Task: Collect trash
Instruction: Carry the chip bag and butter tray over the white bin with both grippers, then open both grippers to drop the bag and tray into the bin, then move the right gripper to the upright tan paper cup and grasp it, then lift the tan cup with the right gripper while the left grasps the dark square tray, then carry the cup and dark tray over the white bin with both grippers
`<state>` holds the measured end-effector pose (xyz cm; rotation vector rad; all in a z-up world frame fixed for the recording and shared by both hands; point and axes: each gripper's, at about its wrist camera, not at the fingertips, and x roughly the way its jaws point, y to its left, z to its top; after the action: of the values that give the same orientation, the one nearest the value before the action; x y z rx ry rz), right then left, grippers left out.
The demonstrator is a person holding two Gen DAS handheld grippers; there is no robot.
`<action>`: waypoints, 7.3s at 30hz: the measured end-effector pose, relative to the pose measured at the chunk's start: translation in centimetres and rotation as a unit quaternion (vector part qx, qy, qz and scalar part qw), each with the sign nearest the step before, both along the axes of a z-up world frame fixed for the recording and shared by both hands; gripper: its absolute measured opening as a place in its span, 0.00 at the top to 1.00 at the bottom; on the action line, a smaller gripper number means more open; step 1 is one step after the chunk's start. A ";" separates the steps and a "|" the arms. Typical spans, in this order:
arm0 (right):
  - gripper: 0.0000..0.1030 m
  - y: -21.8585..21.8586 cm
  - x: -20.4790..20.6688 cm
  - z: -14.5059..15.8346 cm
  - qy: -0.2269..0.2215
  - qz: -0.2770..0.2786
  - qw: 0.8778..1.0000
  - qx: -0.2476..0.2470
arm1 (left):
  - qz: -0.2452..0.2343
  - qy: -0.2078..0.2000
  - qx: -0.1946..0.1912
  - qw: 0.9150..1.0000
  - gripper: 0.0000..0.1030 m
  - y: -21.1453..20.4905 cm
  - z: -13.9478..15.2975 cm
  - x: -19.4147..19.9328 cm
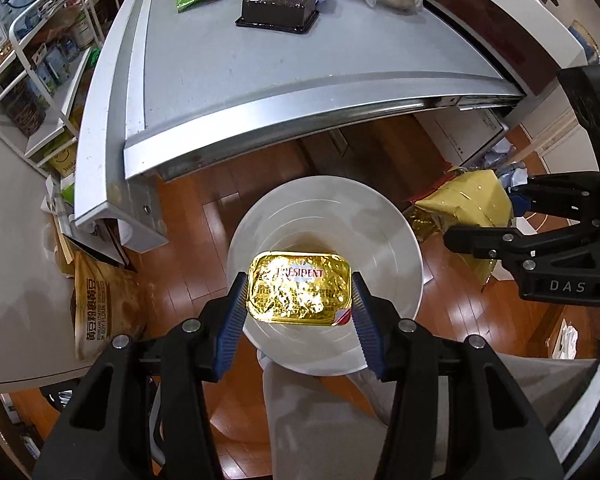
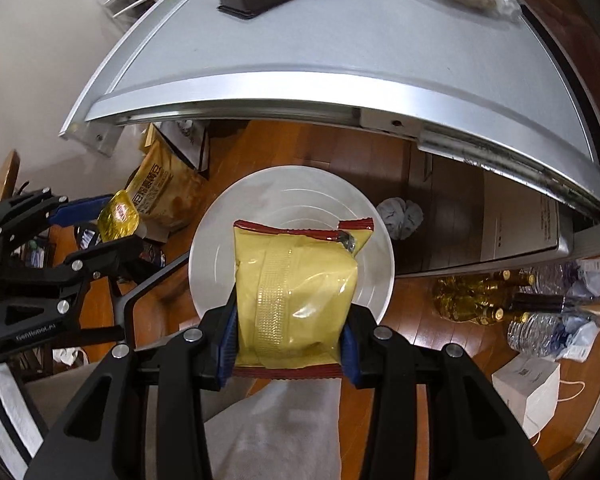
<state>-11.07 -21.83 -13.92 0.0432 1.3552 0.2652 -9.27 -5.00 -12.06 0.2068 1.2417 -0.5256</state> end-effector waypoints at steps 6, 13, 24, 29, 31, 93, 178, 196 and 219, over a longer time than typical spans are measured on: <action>0.61 -0.1 0.0 -0.3 0.003 -0.012 1.000 0.001 | 0.005 0.000 0.003 1.000 0.50 0.0 -0.4 0.1; 0.61 -0.4 -0.1 0.0 0.002 -0.021 1.000 0.003 | 0.006 -0.002 0.008 1.000 0.50 -0.1 -0.5 -0.1; 0.61 -0.3 -0.2 0.1 -0.001 -0.021 1.000 0.003 | 0.006 -0.007 0.012 1.000 0.50 -0.3 -0.6 -0.3; 0.61 -0.3 -0.2 0.2 -0.001 -0.021 1.000 0.003 | 0.006 -0.008 0.014 1.000 0.50 -0.4 -0.5 -0.4; 0.61 -0.3 -0.1 0.2 -0.001 -0.021 1.000 0.005 | 0.005 -0.009 0.015 1.000 0.50 -0.5 -0.5 -0.4; 0.05 -3.2 28.4 14.4 -0.177 -0.076 0.978 -0.078 | 0.063 -0.145 -0.035 0.987 0.09 -1.2 10.5 9.8; 0.13 -1.2 13.5 7.4 -0.096 0.044 0.981 -0.163 | -0.070 -0.091 0.030 0.993 0.25 -2.7 3.5 12.1; 0.31 -0.2 15.3 6.6 -0.080 0.096 0.977 -0.175 | -0.082 -0.077 0.017 0.993 0.46 -2.5 3.0 12.5; 0.33 -3.6 13.4 10.9 -0.100 0.007 0.995 -0.029 | -0.031 -0.110 -0.033 0.993 0.46 -1.4 7.5 11.1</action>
<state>2.32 -25.41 -3.04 -0.0406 1.1639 0.2368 1.81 -6.44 -4.59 0.2411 1.0049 -0.5800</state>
